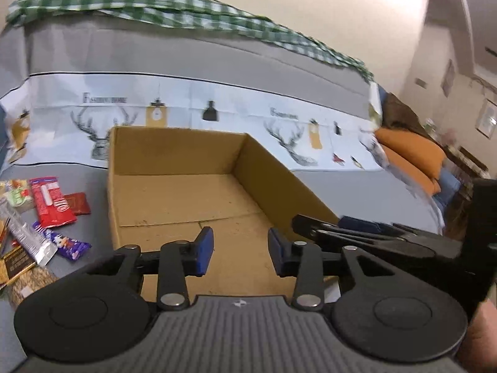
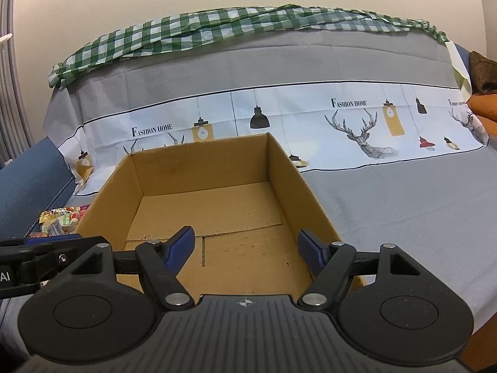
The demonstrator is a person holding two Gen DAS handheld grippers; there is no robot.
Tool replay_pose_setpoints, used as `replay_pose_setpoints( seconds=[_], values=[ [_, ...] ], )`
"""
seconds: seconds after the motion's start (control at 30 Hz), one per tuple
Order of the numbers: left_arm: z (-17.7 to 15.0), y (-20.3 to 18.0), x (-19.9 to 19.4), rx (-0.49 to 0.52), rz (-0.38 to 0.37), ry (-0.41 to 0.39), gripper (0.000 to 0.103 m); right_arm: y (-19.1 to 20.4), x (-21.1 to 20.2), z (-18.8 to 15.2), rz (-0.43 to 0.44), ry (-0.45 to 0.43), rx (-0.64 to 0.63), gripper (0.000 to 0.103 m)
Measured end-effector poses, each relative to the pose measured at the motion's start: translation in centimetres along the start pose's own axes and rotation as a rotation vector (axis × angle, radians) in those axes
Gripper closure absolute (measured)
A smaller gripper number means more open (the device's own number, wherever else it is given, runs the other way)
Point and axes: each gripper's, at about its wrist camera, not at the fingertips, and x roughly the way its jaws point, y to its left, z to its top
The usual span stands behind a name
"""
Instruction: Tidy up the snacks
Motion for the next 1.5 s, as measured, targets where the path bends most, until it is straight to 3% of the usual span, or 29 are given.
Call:
replay_pose_setpoints(
  seconds=[0.1, 0.17, 0.27, 0.37, 0.5, 0.53, 0.6, 0.8, 0.93, 1.03, 1.13, 1.3, 1.5],
  values=[
    [0.5, 0.3, -0.4, 0.046, -0.075, 0.057, 0.06, -0.2, 0.0, 0.1, 0.002, 0.014, 0.004, 0.038],
    [0.9, 0.0, -0.9, 0.157, -0.101, 0.084, 0.062, -0.1, -0.2, 0.1, 0.009, -0.001, 0.009, 0.044],
    [1.7, -0.5, -3.0, 0.429, -0.075, 0.006, 0.063, 0.2, -0.7, 0.2, 0.022, -0.029, 0.007, 0.047],
    [2.1, 1.2, -4.1, 0.5, -0.117, -0.044, 0.063, 0.7, -0.9, 0.4, 0.036, -0.037, -0.005, 0.047],
    [0.1, 4.7, -3.9, 0.428, -0.093, -0.1, 0.063, 1.5, -1.1, 0.4, 0.067, -0.054, -0.005, 0.047],
    [0.3, 5.1, -3.4, 0.4, -0.072, -0.062, 0.068, 1.7, -1.2, 0.4, 0.073, -0.058, -0.001, 0.047],
    [0.7, 5.7, -3.8, 0.39, -0.051, -0.112, 0.068, 2.3, -1.4, 0.3, 0.083, -0.061, 0.002, 0.047],
    [2.7, 9.9, -3.8, 0.192, -0.137, -0.078, 0.068, 5.3, -1.4, 0.3, 0.12, -0.047, -0.003, 0.047],
    [3.6, 12.1, -3.9, 0.298, -0.013, -0.045, 0.074, 7.7, -1.4, 0.7, 0.192, -0.028, 0.016, 0.046],
    [2.9, 15.8, -4.9, 0.187, 0.039, -0.019, 0.079, 10.3, -1.4, 0.5, 0.249, -0.026, -0.021, 0.046],
    [2.3, 18.3, -5.9, 0.1, 0.052, -0.056, 0.079, 12.8, -1.9, 0.6, 0.321, -0.024, -0.043, 0.046],
    [-0.3, 20.0, -5.7, 0.14, 0.113, 0.04, 0.082, 17.5, -1.7, -0.6, 0.429, -0.008, -0.133, 0.052],
    [-1.4, 24.8, -5.9, -0.1, 0.195, 0.038, 0.082, 21.7, 0.1, -2.4, 0.539, 0.072, -0.199, 0.053]
  ],
)
